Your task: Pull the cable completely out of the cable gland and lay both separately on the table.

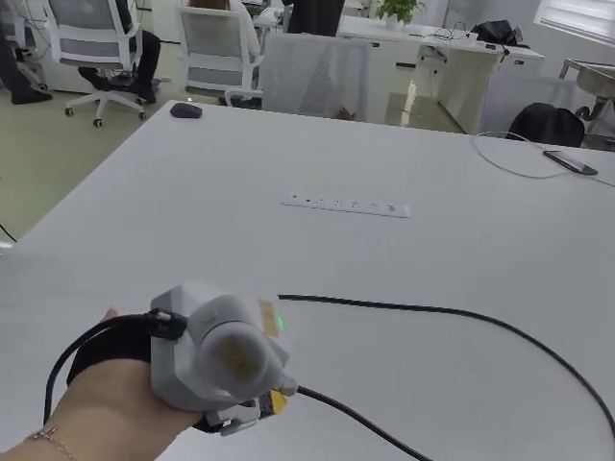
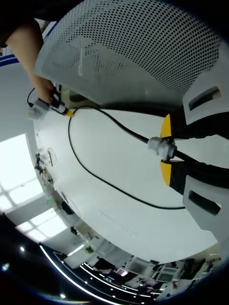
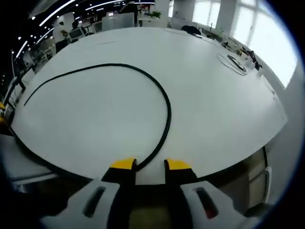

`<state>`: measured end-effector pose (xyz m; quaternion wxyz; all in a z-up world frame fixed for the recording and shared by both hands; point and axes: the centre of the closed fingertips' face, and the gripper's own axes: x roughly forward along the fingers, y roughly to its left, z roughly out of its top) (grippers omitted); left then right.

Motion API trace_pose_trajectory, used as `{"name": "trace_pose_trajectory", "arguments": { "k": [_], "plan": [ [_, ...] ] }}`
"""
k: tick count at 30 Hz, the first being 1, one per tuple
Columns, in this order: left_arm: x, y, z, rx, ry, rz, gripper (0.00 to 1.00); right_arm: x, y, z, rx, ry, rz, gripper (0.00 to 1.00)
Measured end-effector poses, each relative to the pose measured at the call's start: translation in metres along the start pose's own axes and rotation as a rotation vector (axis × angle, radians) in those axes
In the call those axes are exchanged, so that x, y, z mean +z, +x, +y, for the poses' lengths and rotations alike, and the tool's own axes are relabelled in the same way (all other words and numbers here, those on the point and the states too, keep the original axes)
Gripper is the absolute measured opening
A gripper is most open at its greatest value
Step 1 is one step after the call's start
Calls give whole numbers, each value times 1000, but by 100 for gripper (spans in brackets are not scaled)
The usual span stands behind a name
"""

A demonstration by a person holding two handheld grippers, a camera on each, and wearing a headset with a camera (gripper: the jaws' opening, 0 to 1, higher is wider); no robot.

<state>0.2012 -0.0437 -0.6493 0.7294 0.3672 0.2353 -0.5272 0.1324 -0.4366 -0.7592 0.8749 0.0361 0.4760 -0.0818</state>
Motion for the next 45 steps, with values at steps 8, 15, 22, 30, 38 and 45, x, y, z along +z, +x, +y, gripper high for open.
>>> {"name": "trace_pose_trajectory", "arguments": {
  "k": [8, 15, 22, 30, 38, 45],
  "plan": [
    [-2, 0, -1, -3, -6, 5, 17, 28, 16, 2, 6, -28, -3, 9],
    [-4, 2, -5, -18, 11, 20, 17, 86, 44, 38, 76, -149, -69, 7],
    [-8, 3, -6, -23, 3, 30, 17, 133, 59, 123, 295, -310, -139, 6],
    [-8, 2, -5, -19, 0, 30, 17, 143, 52, 181, 419, -469, -140, 10],
    [-6, 1, -4, -14, 0, 22, 17, 144, 21, 182, 374, -541, -156, 35],
    [-1, 0, -2, -6, -3, 3, 17, 151, -36, 213, 435, -612, -253, 32]
  ]
}}
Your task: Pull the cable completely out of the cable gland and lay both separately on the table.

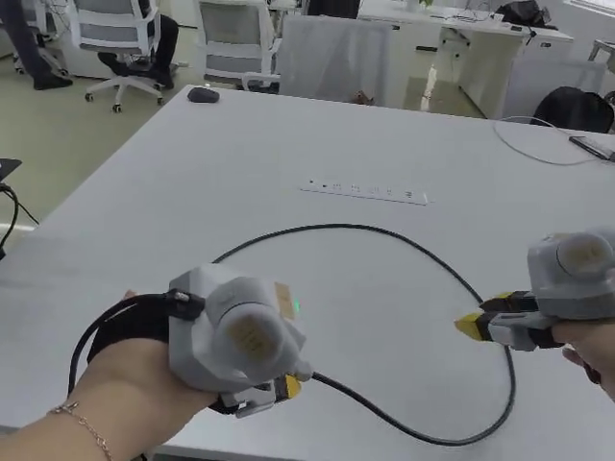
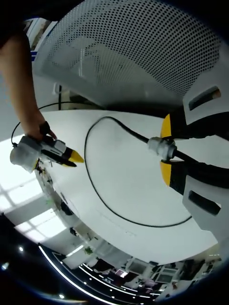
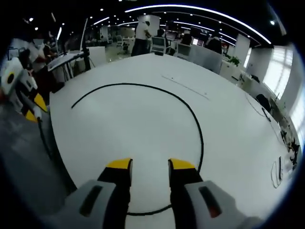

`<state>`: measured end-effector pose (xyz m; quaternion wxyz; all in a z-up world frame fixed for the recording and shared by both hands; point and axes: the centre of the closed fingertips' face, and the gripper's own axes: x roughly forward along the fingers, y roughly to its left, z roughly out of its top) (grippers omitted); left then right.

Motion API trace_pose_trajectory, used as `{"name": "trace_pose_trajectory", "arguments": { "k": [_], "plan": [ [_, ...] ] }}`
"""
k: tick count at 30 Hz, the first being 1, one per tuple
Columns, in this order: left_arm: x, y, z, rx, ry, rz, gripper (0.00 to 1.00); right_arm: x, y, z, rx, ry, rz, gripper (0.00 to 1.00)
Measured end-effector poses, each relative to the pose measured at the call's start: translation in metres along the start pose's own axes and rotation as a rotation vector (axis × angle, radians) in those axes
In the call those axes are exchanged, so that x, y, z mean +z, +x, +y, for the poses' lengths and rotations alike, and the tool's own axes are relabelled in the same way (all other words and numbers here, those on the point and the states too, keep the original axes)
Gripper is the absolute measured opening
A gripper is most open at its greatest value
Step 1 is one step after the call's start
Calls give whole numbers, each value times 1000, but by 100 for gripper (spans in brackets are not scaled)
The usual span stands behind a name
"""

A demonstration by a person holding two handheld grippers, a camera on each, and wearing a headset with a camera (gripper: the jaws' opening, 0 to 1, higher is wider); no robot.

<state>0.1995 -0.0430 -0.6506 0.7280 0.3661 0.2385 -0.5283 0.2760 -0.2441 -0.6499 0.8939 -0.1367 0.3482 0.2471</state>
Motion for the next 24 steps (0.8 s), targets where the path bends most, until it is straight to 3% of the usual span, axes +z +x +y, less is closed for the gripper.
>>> {"name": "trace_pose_trajectory", "arguments": {
  "k": [3, 6, 8, 13, 18, 21, 24],
  "plan": [
    [1, -1, 1, 6, -1, -8, 17, 18, -14, 27, 34, -39, -28, 32],
    [3, -2, 3, 14, 1, -11, 17, 39, -24, 67, 99, -85, -73, 32],
    [3, -2, 3, 18, 2, -12, 17, 44, -24, 93, 149, -120, -75, 32],
    [4, -3, 5, 28, 3, -16, 17, 46, -12, 141, 216, -210, -61, 33],
    [4, -4, 7, 35, -3, -19, 17, 38, 2, 176, 279, -297, -30, 32],
    [4, -4, 7, 35, -2, -21, 17, 33, 7, 189, 298, -382, -14, 32],
    [6, -4, 5, 31, 2, -25, 17, 31, 11, 199, 313, -413, -21, 30]
  ]
}}
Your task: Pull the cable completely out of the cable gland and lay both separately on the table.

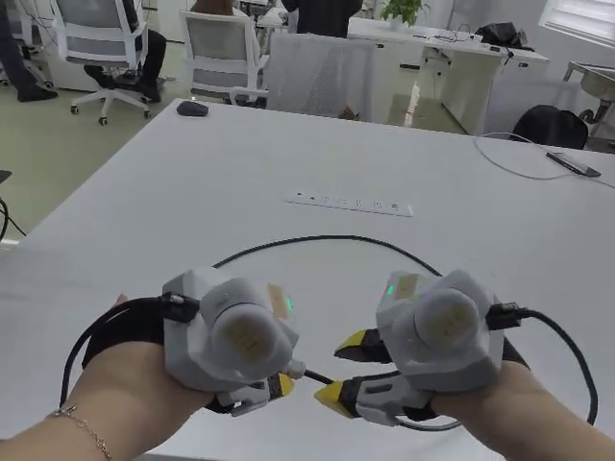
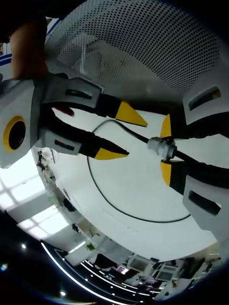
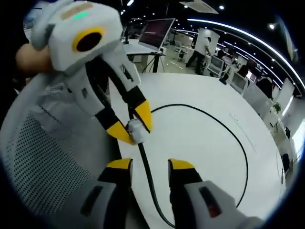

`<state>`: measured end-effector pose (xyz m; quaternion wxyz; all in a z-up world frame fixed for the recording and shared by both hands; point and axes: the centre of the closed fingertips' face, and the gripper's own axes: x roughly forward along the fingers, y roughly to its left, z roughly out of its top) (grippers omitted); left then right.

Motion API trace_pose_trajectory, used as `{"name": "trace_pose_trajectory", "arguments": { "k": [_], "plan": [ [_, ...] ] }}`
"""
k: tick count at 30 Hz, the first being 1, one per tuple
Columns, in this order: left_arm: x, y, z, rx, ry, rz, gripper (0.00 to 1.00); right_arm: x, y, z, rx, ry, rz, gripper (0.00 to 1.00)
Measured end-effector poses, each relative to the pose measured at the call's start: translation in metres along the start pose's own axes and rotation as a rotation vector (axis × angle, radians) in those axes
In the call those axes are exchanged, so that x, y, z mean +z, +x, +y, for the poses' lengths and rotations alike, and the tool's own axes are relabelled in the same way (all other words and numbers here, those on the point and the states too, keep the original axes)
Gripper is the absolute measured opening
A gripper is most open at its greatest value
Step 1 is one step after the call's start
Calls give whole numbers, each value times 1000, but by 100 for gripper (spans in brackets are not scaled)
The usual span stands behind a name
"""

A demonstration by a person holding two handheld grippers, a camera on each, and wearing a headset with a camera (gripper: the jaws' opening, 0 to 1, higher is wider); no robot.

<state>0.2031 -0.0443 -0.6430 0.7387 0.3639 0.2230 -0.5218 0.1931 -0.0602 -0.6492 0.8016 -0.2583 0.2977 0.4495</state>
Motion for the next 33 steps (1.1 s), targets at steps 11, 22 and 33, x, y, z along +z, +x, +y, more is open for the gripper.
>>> {"name": "trace_pose_trajectory", "arguments": {
  "k": [11, 22, 33],
  "plan": [
    [11, 0, -11, -30, 30, -41, 17, 1, 4, 8, -4, -136, 15, 16],
    [10, 0, -10, -26, 19, -41, 17, -6, 4, 7, -4, -149, 36, 4],
    [7, 0, -7, -14, 17, -24, 17, -41, 3, -7, -45, -76, 183, 5]
  ]
}}
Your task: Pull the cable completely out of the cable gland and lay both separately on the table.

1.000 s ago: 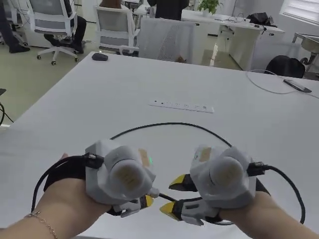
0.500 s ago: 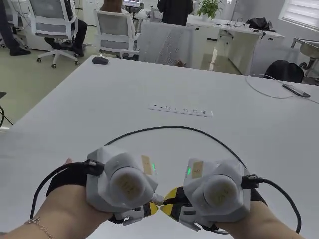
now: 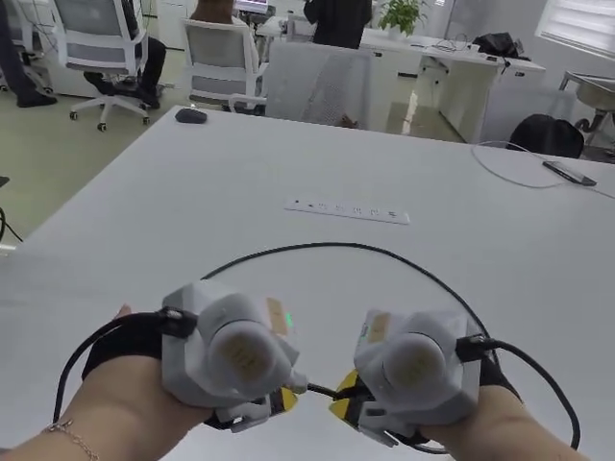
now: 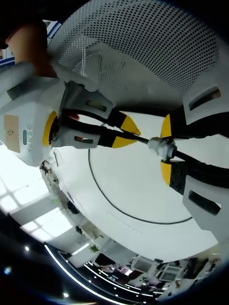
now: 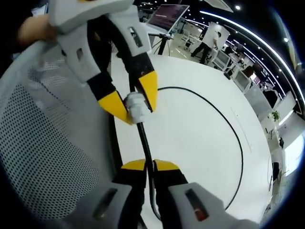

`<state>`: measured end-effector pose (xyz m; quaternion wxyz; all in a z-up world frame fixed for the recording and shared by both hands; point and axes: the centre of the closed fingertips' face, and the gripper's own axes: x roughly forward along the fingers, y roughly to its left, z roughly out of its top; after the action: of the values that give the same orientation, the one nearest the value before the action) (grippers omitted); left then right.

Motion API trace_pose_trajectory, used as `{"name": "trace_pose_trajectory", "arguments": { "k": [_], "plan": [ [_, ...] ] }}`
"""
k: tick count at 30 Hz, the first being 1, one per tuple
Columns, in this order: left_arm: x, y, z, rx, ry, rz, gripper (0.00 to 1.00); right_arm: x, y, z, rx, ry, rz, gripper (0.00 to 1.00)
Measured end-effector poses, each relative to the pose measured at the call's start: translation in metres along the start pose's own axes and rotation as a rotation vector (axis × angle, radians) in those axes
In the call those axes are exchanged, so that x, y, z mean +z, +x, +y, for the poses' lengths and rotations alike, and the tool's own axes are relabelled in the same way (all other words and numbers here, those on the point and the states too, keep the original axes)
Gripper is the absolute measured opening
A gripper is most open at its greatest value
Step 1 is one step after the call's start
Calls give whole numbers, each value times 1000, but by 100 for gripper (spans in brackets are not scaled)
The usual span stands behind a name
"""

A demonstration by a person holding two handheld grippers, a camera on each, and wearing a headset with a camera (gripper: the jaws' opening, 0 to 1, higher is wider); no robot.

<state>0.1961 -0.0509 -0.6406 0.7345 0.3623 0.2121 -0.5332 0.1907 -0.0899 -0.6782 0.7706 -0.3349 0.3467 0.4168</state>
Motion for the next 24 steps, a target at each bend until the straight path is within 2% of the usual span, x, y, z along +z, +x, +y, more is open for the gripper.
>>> {"name": "trace_pose_trajectory", "arguments": {
  "k": [4, 10, 11, 13, 14, 15, 17, 21, 24],
  "plan": [
    [0, 0, 1, 1, -4, -1, 17, -7, 0, -3, -2, 40, 22, 5],
    [0, 0, 1, 2, -9, -5, 17, -20, 1, -7, -17, 47, 82, 6],
    [0, 0, 1, 2, -9, -5, 17, -17, -1, -7, -14, 60, 73, 7],
    [1, 0, 1, 1, -5, -6, 17, 3, -1, -5, -5, 59, -36, 21],
    [2, 0, 1, 0, -6, -11, 17, 10, -2, -3, 2, 71, -65, 25],
    [2, 0, 1, -1, -5, -14, 17, 20, -4, 0, 19, 48, -105, 25],
    [3, 0, 0, -4, -2, -15, 17, 35, -8, 3, 18, 3, -164, 20],
    [3, 1, -1, -9, 1, -15, 17, 44, -12, 9, 30, -29, -208, 12],
    [4, 0, 0, -8, 0, -18, 17, 43, -11, 9, 34, -42, -203, 5]
  ]
}}
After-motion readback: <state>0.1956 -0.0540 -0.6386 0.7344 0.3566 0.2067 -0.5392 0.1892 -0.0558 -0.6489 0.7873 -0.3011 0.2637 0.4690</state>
